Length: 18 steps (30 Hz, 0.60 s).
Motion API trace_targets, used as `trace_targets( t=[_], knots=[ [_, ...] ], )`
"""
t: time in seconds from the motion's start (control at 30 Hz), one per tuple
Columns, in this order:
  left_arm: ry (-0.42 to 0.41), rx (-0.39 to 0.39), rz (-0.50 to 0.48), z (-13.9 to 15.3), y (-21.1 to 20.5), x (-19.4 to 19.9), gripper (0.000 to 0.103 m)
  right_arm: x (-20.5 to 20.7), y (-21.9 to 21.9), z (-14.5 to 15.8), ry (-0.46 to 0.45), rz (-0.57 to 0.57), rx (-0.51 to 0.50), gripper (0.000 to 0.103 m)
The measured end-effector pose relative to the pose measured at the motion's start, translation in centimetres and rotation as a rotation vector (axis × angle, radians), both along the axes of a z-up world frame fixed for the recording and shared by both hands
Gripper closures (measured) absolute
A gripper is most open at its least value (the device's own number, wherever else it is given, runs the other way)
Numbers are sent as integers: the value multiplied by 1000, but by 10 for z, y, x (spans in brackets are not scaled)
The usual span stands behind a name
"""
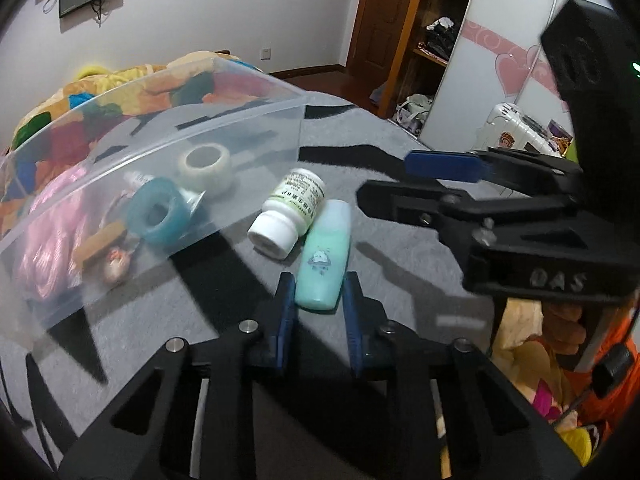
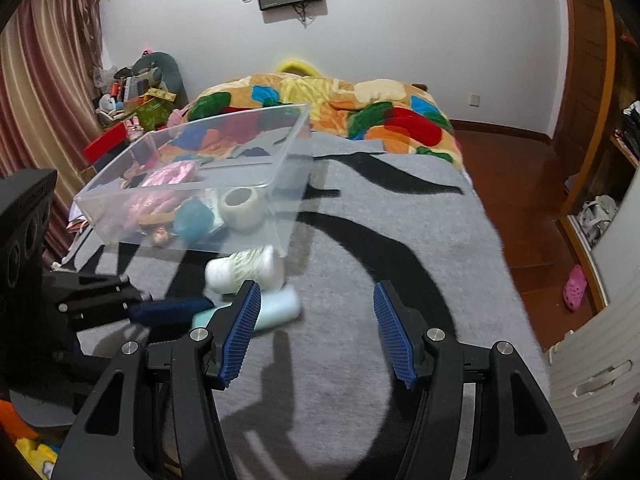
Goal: Organize objects
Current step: 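Grasp mint-green tube with left tool while right tool grasps white pill bottle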
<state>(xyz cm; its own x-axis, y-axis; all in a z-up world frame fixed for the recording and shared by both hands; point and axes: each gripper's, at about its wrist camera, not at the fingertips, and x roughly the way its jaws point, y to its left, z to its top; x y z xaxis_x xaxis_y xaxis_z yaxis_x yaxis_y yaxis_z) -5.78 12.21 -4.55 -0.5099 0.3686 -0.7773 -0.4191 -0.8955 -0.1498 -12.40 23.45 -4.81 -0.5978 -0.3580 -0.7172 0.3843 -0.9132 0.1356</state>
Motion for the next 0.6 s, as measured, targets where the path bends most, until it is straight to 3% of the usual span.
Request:
trace_targets(
  t=[0.27, 0.43, 0.6],
  knots=[
    [3, -13, 87, 1, -54, 33, 81, -9, -39, -6, -30, 82, -13, 47],
    [-8, -15, 182, 3, -92, 43, 81, -12, -57, -10, -55, 123, -42, 37],
    [-18, -7, 218, 4, -103, 39, 80, -13, -78, -14, -39, 123, -5, 37]
  ],
)
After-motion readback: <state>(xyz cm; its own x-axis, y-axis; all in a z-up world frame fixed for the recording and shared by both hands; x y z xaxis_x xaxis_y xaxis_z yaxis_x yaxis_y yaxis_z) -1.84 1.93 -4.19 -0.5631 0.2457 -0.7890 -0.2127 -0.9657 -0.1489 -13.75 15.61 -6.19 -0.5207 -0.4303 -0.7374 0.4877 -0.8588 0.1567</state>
